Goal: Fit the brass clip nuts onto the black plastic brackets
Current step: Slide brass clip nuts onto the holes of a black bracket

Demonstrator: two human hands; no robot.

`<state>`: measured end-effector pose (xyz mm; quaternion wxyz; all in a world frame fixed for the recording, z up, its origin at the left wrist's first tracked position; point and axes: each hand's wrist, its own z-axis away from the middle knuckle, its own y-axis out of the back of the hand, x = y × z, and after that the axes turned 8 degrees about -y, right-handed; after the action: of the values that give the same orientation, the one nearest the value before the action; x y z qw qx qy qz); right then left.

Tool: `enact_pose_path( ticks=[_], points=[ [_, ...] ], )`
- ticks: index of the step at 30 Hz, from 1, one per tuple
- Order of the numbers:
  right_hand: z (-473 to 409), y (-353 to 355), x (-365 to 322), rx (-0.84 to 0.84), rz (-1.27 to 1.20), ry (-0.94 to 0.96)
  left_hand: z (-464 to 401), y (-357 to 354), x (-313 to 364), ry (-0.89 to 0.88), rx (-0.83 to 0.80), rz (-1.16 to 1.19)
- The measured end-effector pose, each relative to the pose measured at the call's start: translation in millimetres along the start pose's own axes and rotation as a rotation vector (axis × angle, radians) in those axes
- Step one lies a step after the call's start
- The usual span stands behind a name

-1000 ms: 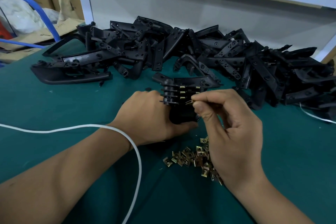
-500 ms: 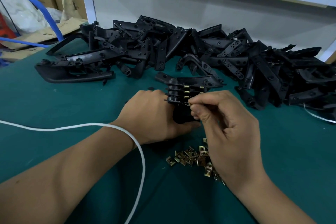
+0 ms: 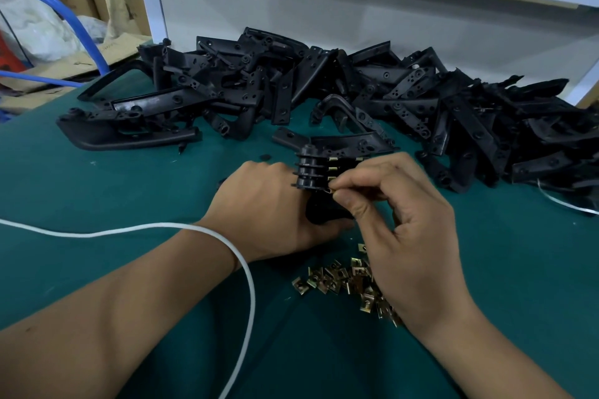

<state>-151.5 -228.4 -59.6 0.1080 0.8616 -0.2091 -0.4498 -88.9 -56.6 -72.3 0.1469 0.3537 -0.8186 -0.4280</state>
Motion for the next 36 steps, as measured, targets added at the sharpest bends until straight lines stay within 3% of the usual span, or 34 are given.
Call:
enact_pose_path(
  ticks=[9,15,21,27,36],
  points=[
    [3,6,3,0.017,0.012,-0.153,1,2,5,-0.058,-0.016,0.078],
    [-1,13,3,-0.071,0.016,-0.15,3,-1,1,-0.104,0.123,0.162],
    [1,8,7,-0.283,-0.401,-0.334,4,-3,1,-0.201,0.161,0.233],
    [1,7,4,-0.256,-0.522,-0.348,4,0,2,-0.15,0.036,0.26],
    [-1,7,2,-0.23,-0.477,-0.34,2,3,8,-0.107,0.055,0.321]
  ],
)
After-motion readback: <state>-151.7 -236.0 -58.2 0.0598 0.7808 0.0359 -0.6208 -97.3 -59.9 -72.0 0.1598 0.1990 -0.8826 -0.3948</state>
